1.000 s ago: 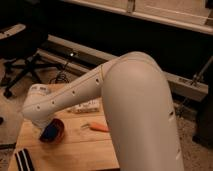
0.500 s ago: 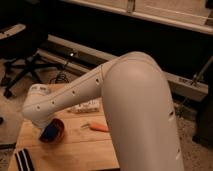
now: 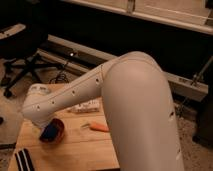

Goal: Drag the pepper across the table

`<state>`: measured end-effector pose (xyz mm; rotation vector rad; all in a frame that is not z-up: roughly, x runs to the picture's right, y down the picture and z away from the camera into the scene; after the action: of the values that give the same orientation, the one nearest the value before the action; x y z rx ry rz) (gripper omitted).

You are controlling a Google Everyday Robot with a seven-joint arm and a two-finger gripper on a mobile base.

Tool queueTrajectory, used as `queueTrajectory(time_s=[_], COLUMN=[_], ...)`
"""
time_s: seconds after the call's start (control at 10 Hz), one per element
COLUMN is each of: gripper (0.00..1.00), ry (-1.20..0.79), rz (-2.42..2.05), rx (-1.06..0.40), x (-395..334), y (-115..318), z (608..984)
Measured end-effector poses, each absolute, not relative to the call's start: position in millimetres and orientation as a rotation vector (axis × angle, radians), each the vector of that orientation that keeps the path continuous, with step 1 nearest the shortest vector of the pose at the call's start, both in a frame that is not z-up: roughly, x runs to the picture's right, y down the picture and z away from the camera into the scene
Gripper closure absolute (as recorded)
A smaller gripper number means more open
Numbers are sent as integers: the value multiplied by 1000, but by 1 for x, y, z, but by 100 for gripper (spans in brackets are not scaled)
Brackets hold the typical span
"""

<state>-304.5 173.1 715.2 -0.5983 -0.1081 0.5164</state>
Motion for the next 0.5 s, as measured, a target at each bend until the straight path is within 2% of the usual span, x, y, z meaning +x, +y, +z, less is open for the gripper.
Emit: queueTrajectory(time_s=[0.5], gripper=[20], ry=[-36], rz=[480], rx=[-447], x=[-240], y=[132], z=[677])
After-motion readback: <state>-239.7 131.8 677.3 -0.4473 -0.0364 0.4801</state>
